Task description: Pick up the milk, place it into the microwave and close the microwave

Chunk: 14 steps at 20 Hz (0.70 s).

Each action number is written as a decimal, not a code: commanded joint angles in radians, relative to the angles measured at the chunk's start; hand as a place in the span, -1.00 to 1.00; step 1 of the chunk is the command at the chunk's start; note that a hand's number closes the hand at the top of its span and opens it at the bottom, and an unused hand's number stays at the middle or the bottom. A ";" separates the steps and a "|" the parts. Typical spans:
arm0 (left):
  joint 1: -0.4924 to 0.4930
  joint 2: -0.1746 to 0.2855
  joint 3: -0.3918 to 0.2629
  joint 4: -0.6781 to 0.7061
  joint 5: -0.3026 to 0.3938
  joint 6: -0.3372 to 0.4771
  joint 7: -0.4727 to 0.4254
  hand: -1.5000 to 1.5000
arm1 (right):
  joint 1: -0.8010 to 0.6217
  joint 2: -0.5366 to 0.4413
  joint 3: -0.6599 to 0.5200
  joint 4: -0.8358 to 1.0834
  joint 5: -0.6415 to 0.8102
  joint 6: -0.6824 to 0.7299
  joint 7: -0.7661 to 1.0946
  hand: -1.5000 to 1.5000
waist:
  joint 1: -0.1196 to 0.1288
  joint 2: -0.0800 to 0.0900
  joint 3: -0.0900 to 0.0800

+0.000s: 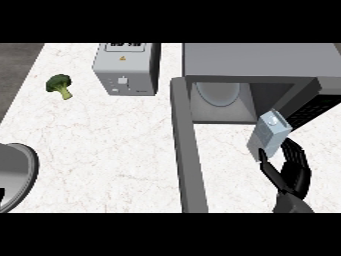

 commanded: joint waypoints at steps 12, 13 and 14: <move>-0.019 0.018 0.055 0.031 0.034 -0.033 0.004 -1.00 | -0.050 -0.062 0.134 -0.089 0.067 0.250 0.161 1.00 | -0.003 -0.003 -0.002; -0.018 -0.007 0.013 0.011 0.009 -0.016 0.015 -1.00 | -0.051 -0.068 0.174 -0.051 0.108 0.277 0.165 1.00 | 0.005 0.000 -0.001; -0.036 0.024 0.068 0.018 0.047 -0.023 0.026 -1.00 | -0.068 -0.119 0.183 -0.075 0.096 0.345 0.248 1.00 | -0.001 -0.002 -0.002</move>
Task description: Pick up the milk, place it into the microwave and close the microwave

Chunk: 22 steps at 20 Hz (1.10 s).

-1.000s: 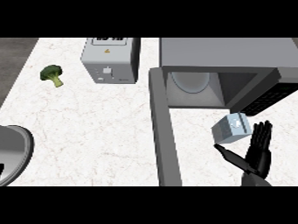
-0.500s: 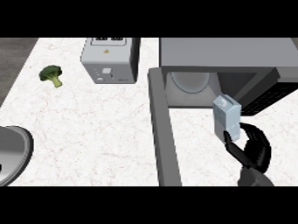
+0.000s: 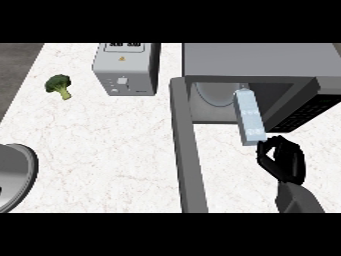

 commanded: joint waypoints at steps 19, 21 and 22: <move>0.099 -0.016 0.052 -0.006 0.064 -0.080 -0.056 -1.00 | 0.353 0.065 0.358 -0.959 0.088 -0.064 0.609 1.00 | -0.018 -0.006 -0.002; 0.097 -0.016 0.062 -0.011 0.064 -0.081 -0.055 -1.00 | 0.426 0.070 0.377 -1.065 0.087 -0.099 0.662 1.00 | -0.018 -0.005 -0.001; 0.054 -0.003 0.120 0.065 0.083 -0.112 -0.086 -1.00 | 0.390 0.025 0.311 -1.041 0.028 -0.048 0.682 1.00 | -0.014 -0.003 -0.001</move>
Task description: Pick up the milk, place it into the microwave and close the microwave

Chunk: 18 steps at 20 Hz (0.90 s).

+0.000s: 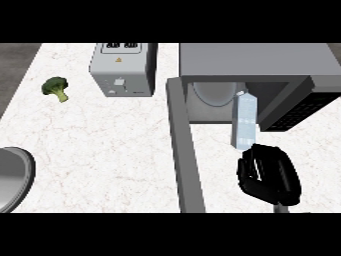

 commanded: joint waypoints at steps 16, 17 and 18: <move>0.015 0.031 0.177 0.043 0.102 -0.112 0.004 -1.00 | -0.320 0.098 0.085 0.080 0.167 -0.443 0.157 1.00 | 0.025 0.006 0.001; -0.059 0.027 0.165 0.044 0.086 -0.061 0.038 -1.00 | -0.357 0.098 0.072 0.139 0.175 -0.468 0.151 1.00 | 0.020 0.008 0.001; -0.018 0.035 0.192 0.054 0.124 -0.107 0.015 -1.00 | -0.364 0.099 0.046 0.089 0.209 -0.484 0.222 1.00 | 0.019 0.005 0.001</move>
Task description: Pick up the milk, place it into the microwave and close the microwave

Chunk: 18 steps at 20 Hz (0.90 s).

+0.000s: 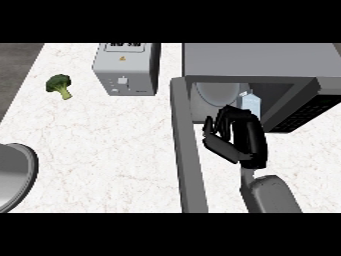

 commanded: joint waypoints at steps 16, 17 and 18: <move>-0.112 0.009 0.073 0.097 0.005 -0.071 0.021 -1.00 | -0.516 -0.039 -0.320 0.939 -0.028 0.037 -0.367 1.00 | 0.021 0.011 0.001; -0.133 0.054 0.126 0.111 0.062 -0.069 0.068 -1.00 | -0.512 -0.035 -0.321 0.936 -0.021 0.024 -0.392 1.00 | 0.013 0.008 0.001; -0.122 0.007 0.056 0.038 0.006 -0.038 0.091 -1.00 | -0.564 -0.051 -0.339 0.986 -0.015 0.005 -0.411 1.00 | 0.025 0.013 0.002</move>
